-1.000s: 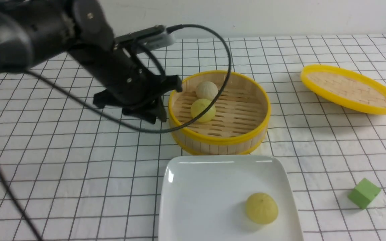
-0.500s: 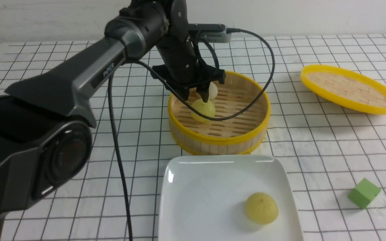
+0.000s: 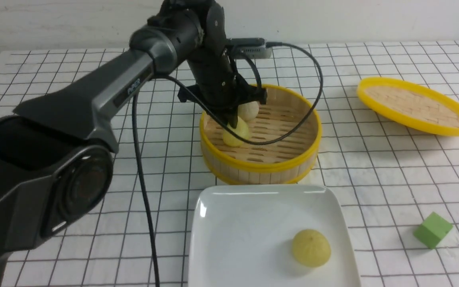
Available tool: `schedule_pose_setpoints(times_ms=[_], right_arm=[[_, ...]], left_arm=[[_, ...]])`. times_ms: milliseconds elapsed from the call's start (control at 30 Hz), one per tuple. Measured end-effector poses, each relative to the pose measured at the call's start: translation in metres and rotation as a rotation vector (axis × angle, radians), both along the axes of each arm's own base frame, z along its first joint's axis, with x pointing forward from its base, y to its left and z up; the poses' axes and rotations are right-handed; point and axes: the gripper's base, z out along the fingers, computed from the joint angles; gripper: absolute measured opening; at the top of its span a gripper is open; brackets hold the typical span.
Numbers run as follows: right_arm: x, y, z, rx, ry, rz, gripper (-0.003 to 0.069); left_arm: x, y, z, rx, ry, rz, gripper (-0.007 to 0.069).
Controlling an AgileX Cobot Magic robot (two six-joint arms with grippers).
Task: Put the steamed buns into the plate on the white-black tablecloth.
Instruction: 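Reach into the bamboo steamer and grasp a bun with the left gripper, then carry the bun from the bamboo steamer to the plate with the left gripper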
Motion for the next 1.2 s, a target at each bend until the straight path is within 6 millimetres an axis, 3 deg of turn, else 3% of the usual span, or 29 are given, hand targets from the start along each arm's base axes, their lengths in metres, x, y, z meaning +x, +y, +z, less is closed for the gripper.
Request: schedule_pose_setpoints(times_ms=[33,133,233,300,367,467,567,600,633,700,733,767,833,1033,1200], right_arm=[[0.000,0.000,0.000,0.000,0.000,0.000,0.0011],[0.000,0.000,0.000,0.000,0.000,0.000,0.0014],[0.000,0.000,0.000,0.000,0.000,0.000,0.0015],[0.000,0.000,0.000,0.000,0.000,0.000,0.0018],[0.000,0.000,0.000,-0.001,0.000,0.000,0.0019],[0.000,0.000,0.000,-0.003,-0.002,0.000,0.0020],[0.000,0.000,0.000,-0.003,-0.002,0.000,0.0020],[0.000,0.000,0.000,-0.003,-0.002,0.000,0.0020],[0.000,0.000,0.000,-0.003,-0.002,0.000,0.0020],[0.000,0.000,0.000,-0.003,-0.003,-0.001,0.0020],[0.000,0.000,0.000,-0.003,-0.003,-0.001,0.0022],[0.000,0.000,0.000,-0.003,-0.003,-0.001,0.0023],[0.000,0.000,0.000,-0.003,-0.004,-0.001,0.0026],[0.001,0.000,0.000,-0.002,-0.007,-0.002,0.0036],[0.001,0.000,0.000,-0.002,-0.010,-0.003,0.0041]], left_arm=[[-0.002,0.001,0.007,-0.003,-0.010,0.000,0.0022],[-0.024,0.018,0.076,-0.003,-0.144,-0.010,0.0022],[-0.045,0.034,0.119,0.013,-0.247,-0.004,0.0022],[-0.061,0.044,0.137,0.009,-0.269,0.000,0.0022],[-0.075,0.048,0.142,-0.022,-0.241,-0.007,0.0022],[-0.096,0.050,0.130,-0.069,-0.136,-0.026,0.0022],[-0.118,0.043,0.086,-0.100,0.069,-0.084,0.0023],[-0.125,0.039,0.064,-0.084,0.143,-0.115,0.0023],[-0.125,0.038,0.060,-0.078,0.149,-0.124,0.0023],[-0.135,0.024,0.007,-0.031,0.239,-0.170,0.0027],[-0.136,0.023,0.004,-0.026,0.248,-0.173,0.0027],[-0.138,0.014,-0.018,-0.009,0.272,-0.183,0.0034],[-0.138,0.007,-0.033,0.003,0.284,-0.192,0.0047],[-0.138,-0.009,-0.053,0.006,0.271,-0.211,0.0180],[-0.130,-0.013,-0.038,-0.001,0.218,-0.225,0.0393]])
